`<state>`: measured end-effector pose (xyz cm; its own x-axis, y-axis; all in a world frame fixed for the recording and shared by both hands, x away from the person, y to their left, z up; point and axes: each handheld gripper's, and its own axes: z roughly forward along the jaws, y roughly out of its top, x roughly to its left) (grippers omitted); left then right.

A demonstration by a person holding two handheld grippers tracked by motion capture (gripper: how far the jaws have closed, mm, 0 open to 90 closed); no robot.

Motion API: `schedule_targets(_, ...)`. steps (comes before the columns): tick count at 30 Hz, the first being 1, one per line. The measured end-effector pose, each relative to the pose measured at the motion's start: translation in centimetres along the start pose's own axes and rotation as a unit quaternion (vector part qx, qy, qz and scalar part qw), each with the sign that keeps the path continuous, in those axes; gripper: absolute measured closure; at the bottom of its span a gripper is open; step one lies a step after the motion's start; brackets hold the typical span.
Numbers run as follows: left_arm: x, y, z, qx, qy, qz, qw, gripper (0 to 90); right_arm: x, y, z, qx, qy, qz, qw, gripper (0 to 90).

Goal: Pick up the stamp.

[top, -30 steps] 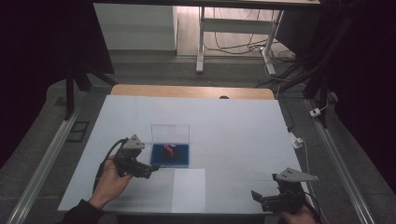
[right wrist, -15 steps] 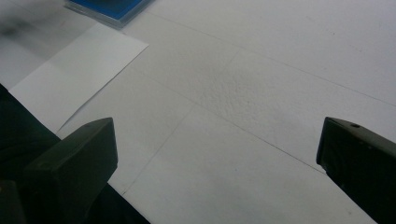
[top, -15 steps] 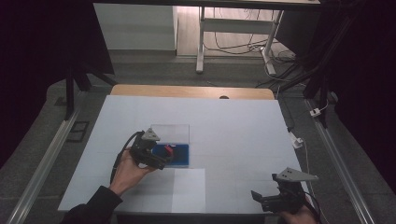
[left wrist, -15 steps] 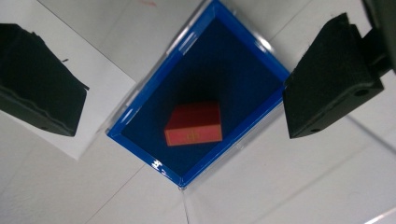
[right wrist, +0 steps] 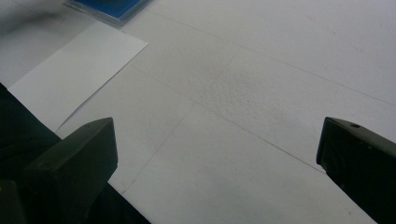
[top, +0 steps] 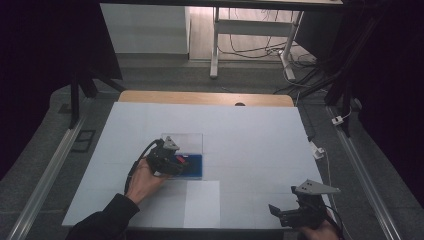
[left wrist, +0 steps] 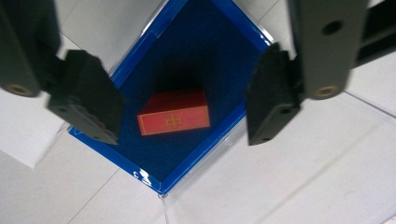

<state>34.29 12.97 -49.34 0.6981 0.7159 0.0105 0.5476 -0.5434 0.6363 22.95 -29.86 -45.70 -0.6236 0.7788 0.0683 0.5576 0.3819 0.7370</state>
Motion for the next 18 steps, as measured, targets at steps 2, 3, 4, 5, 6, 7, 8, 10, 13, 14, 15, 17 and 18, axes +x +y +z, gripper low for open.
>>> schedule_targets(2, 0.02, 0.03, 0.01, 0.000, -0.005, -0.001, 1.0000, 37.4, 0.00, 0.00, 0.03, 0.000, 0.000, 0.001, 1.0000, 0.0)
schedule_targets(3, 0.01, 0.05, 0.02, 0.001, -0.007, -0.003, 1.0000, 39.2, 0.00, 0.00, 0.03, 0.000, 0.000, 0.001, 1.0000, 0.0)
schedule_targets(4, 0.00, 0.08, 0.04, 0.002, -0.010, -0.004, 0.9999, 42.6, 0.00, 0.00, 0.01, 0.000, 0.001, 0.000, 1.0000, 0.0)
schedule_targets(5, -0.03, 0.10, 0.08, 0.004, -0.011, -0.004, 0.9999, 45.4, 0.00, -0.01, 0.01, 0.000, 0.000, 0.000, 1.0000, 0.0)
schedule_targets(6, -0.07, 0.13, 0.12, 0.007, -0.008, -0.005, 0.9999, 47.9, 0.01, -0.01, 0.01, 0.000, 0.000, -0.001, 1.0000, 0.0)
schedule_targets(7, -0.10, 0.17, 0.16, 0.010, -0.009, -0.006, 0.9999, 50.8, 0.01, -0.01, 0.02, 0.000, 0.000, 0.000, 1.0000, 0.0)
schedule_targets(8, -0.07, 0.21, 0.20, 0.011, -0.014, -0.008, 0.9998, 52.8, 0.01, 0.00, 0.04, 0.000, 0.001, 0.001, 1.0000, 0.0)
schedule_targets(10, -0.11, 0.25, 0.23, 0.014, -0.013, -0.009, 0.9998, 57.1, -0.01, 0.00, 0.04, 0.001, 0.001, 0.001, 1.0000, 0.0)
schedule_targets(13, -0.14, 0.33, 0.23, 0.017, -0.011, -0.009, 0.9998, 57.9, -0.04, 0.00, 0.00, 0.001, 0.001, 0.002, 1.0000, 0.0)
schedule_targets(14, -0.16, 0.35, 0.22, 0.017, -0.011, -0.011, 0.9997, 58.0, -0.05, 0.00, 0.00, 0.001, 0.001, 0.002, 1.0000, 0.0)
schedule_targets(15, -0.13, 0.38, 0.21, 0.018, -0.012, -0.011, 0.9997, 58.0, -0.05, 0.00, 0.01, 0.001, 0.001, 0.002, 1.0000, 0.0)
schedule_targets(17, 0.01, 0.38, 0.09, 0.017, -0.021, -0.015, 0.9995, 58.1, -0.05, -0.01, -0.01, 0.001, 0.002, 0.000, 1.0000, 0.0)
schedule_targets(18, 0.07, 0.39, -0.04, 0.014, -0.024, -0.017, 0.9995, 58.1, -0.03, -0.01, -0.02, 0.001, 0.002, 0.000, 1.0000, 0.0)
